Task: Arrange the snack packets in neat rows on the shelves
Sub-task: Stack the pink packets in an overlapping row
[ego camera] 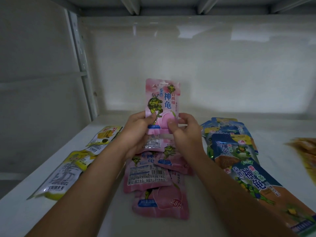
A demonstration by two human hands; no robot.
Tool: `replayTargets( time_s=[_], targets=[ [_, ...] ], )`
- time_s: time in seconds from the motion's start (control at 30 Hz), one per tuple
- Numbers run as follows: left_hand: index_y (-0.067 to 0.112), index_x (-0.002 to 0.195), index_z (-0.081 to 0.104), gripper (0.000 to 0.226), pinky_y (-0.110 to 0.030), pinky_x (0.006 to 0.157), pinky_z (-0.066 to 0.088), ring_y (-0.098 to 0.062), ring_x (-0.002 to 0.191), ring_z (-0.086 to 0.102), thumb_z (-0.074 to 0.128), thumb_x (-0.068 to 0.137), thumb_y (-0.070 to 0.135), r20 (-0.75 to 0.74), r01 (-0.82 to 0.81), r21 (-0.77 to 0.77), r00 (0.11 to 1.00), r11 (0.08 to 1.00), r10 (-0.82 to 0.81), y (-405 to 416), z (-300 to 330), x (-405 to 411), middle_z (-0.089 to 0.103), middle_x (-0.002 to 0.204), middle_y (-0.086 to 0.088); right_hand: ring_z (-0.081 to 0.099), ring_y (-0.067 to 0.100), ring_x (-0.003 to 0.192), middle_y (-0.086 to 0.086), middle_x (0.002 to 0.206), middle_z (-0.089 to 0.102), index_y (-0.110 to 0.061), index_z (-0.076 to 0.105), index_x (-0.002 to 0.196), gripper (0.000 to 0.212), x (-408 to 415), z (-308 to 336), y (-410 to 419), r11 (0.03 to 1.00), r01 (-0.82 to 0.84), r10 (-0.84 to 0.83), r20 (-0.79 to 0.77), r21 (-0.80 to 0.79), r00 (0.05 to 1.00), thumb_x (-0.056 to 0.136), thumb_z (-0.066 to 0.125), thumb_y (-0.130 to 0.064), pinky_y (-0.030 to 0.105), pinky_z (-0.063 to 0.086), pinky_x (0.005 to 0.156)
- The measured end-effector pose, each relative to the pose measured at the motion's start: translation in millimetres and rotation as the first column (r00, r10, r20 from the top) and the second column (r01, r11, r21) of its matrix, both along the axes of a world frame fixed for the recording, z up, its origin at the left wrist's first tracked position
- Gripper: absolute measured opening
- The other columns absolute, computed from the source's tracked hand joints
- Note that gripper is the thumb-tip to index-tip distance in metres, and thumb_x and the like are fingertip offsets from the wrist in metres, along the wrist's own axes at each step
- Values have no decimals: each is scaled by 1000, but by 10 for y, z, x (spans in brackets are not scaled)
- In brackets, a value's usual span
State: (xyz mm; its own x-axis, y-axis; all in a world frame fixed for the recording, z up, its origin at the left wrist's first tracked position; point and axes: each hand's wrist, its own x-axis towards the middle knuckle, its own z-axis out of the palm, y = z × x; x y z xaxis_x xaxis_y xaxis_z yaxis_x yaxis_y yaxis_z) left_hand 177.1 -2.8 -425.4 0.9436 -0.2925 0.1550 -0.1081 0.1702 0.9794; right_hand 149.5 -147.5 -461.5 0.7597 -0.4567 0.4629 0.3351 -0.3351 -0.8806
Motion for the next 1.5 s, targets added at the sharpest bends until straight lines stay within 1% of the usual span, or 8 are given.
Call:
replayTargets(
  time_s=[0.23,0.37,0.57,0.7,0.83,1.0,1.23,1.5],
  targets=[
    [3,101,77,8,-31,81,60,-20,90,77,70,97,4,87,15,51,996,999,-19,43,-15,-2,80,98,-11,70,31,77,-6,67,64,-25,65,71,31,18,-14,-24,990,-121,118,40,77,992,77,77,-53,60,59,76],
    [7,94,78,6,-37,94,59,-21,91,77,75,92,2,122,-24,105,992,994,11,82,-40,10,81,99,-12,51,14,59,-11,57,55,-9,66,73,30,-23,6,-34,993,-110,104,101,46,989,88,83,-28,37,48,64],
    [21,69,78,30,-24,70,57,-14,78,75,76,91,2,97,2,104,995,995,-12,75,1,-25,80,86,-5,40,17,56,15,56,46,6,54,68,49,-58,11,-2,994,-110,106,205,8,973,91,77,-32,32,37,58],
    [6,97,79,9,-40,94,60,-26,97,78,78,92,14,38,38,106,998,994,-42,49,5,-60,81,100,-11,40,4,50,-14,49,48,-1,58,66,38,-82,20,-34,997,-80,75,186,21,980,96,74,-17,21,35,52],
    [19,67,78,28,-36,86,56,-13,75,73,75,95,13,107,-42,176,994,984,23,44,-32,-31,79,79,-3,51,20,60,9,61,56,3,62,77,43,-45,0,-24,992,-116,108,166,40,980,91,76,-35,37,45,59],
    [12,83,80,15,-31,77,57,-16,79,76,73,96,10,146,-59,148,989,987,38,65,-31,-37,81,88,-7,71,33,83,8,79,75,-12,77,91,21,-3,-15,-1,989,-144,143,29,21,989,90,74,-33,56,59,81],
    [13,80,77,11,-22,67,56,-7,65,71,82,88,18,182,-74,127,982,989,50,71,-34,-51,77,72,1,63,14,61,-2,65,69,-24,73,74,23,-56,-16,-55,992,-119,122,93,-38,988,97,73,-28,33,51,62],
    [0,104,78,20,-48,97,60,-35,101,77,74,96,19,156,-29,81,988,996,16,32,-64,-1,80,103,-16,44,5,50,-4,53,50,-16,57,62,39,-95,15,-1,990,13,8,144,-143,990,98,71,-25,27,37,49]
  ],
)
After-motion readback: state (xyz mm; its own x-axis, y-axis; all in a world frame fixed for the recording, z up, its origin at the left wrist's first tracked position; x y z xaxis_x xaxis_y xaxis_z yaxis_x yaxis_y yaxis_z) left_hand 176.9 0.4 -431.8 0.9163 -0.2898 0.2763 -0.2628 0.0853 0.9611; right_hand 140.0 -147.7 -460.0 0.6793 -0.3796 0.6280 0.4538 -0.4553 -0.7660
